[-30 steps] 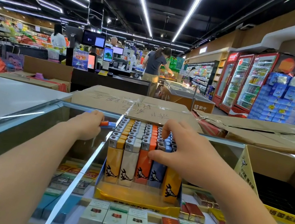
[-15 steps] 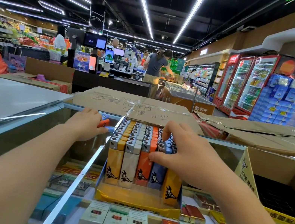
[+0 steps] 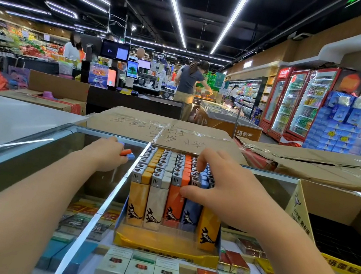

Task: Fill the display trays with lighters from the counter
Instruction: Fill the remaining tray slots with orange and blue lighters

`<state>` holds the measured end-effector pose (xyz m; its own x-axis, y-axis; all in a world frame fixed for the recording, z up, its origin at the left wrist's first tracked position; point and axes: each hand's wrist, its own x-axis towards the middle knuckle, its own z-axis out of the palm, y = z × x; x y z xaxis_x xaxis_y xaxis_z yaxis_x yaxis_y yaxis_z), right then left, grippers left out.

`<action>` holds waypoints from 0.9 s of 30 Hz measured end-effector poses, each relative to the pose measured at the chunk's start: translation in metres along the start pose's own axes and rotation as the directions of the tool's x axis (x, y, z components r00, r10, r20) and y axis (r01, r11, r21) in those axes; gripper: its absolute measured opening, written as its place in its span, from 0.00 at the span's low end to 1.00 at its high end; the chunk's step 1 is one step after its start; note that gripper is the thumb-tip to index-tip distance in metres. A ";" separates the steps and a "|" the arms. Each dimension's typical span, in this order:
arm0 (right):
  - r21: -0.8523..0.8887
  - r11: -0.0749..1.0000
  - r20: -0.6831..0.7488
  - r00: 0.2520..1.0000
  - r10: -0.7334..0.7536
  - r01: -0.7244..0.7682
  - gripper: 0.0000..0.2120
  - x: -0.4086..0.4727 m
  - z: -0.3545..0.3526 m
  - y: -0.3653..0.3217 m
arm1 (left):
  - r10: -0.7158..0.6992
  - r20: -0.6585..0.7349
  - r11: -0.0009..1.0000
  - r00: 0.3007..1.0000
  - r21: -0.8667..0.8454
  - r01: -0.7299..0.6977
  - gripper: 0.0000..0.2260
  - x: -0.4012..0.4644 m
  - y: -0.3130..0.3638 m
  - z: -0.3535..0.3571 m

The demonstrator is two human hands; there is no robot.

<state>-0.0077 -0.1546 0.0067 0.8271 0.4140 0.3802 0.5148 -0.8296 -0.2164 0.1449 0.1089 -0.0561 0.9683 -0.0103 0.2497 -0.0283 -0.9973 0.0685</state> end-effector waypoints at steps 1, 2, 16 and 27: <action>-0.001 1.000 0.000 1.000 0.001 -0.001 0.18 0.000 0.000 0.000 | -0.008 0.017 0.999 1.000 -0.035 0.009 0.14 -0.001 0.000 0.000; -0.004 1.000 0.001 1.000 0.003 -0.003 0.18 0.000 0.000 0.000 | -0.012 0.035 0.998 0.999 -0.061 0.014 0.14 -0.003 0.000 0.000; -0.010 1.000 0.027 0.999 0.027 -0.027 0.18 0.002 -0.002 0.000 | -0.060 -0.054 0.984 0.997 -0.171 0.050 0.15 -0.031 0.007 -0.005; 0.030 0.999 0.022 0.999 0.032 -0.033 0.20 0.000 -0.005 -0.001 | -0.359 -0.026 0.463 0.933 -0.873 0.154 0.17 -0.082 0.015 -0.046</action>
<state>-0.0091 -0.1554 0.0117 0.8481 0.3952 0.3528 0.4937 -0.8313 -0.2555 0.0534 0.0981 -0.0315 0.9069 0.3506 0.2338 -0.0811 -0.3992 0.9133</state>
